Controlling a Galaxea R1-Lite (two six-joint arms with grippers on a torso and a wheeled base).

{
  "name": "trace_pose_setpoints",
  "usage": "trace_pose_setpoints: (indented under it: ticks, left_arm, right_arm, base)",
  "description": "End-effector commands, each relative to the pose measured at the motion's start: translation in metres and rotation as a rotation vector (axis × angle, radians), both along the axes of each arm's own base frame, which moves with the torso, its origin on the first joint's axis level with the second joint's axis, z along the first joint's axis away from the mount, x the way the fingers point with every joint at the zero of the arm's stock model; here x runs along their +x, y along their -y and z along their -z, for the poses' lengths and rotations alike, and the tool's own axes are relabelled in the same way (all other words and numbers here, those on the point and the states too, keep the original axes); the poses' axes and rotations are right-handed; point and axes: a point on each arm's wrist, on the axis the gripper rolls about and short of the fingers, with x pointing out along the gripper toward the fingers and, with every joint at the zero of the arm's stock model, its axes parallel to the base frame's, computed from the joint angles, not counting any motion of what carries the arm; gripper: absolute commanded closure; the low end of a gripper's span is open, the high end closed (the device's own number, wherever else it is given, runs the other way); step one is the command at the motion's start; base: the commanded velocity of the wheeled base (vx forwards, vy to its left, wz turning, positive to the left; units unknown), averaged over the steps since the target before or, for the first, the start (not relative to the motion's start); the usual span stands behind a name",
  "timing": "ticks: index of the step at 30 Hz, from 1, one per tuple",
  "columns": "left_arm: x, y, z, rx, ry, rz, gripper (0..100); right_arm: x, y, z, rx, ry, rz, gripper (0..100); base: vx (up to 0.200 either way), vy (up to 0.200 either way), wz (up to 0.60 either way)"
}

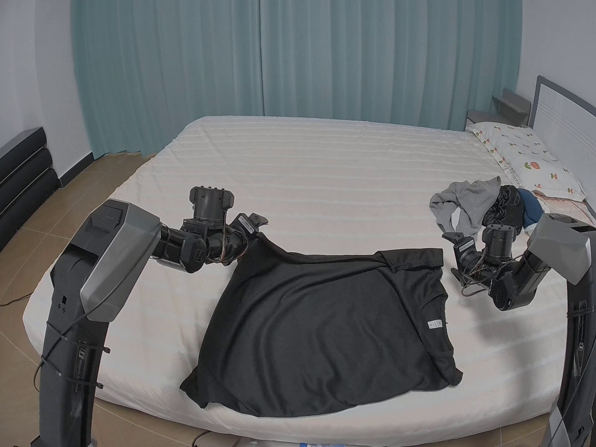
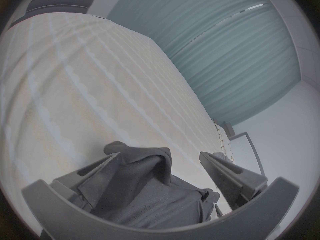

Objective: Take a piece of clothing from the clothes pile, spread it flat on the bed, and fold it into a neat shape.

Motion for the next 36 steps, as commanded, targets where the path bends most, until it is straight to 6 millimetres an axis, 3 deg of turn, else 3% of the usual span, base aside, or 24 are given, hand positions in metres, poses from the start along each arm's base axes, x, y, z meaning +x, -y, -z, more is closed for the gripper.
trace_pose_setpoints:
  ticks: [1,2,8,20,26,36]
  left_arm:
    - [0.008,0.008,0.025,0.035,-0.008,0.02,0]
    - [0.009,0.008,0.026,0.038,-0.01,0.021,100]
    - [0.011,0.007,0.025,0.046,0.005,0.0,100]
    - [0.03,-0.028,0.006,0.09,0.086,-0.189,100]
    - [0.03,-0.029,0.008,0.093,0.08,-0.189,100]
    - [0.029,-0.023,0.011,0.098,0.069,-0.175,100]
  right_arm:
    - [0.0,0.0,0.003,0.0,-0.006,0.0,0]
    - [0.0,0.0,0.003,-0.001,-0.006,0.001,0]
    - [0.002,0.0,0.001,-0.006,0.004,0.001,0]
    - [0.01,-0.033,0.007,-0.171,0.028,-0.119,0]
    - [0.023,-0.043,0.016,-0.266,0.01,-0.176,0]
    - [0.036,-0.045,0.001,-0.368,0.029,-0.218,0]
  base:
    - [0.0,0.0,0.0]
    - [0.0,0.0,0.0]
    - [0.0,0.0,0.0]
    - [0.0,0.0,0.0]
    - [0.0,0.0,0.0]
    - [0.0,0.0,0.0]
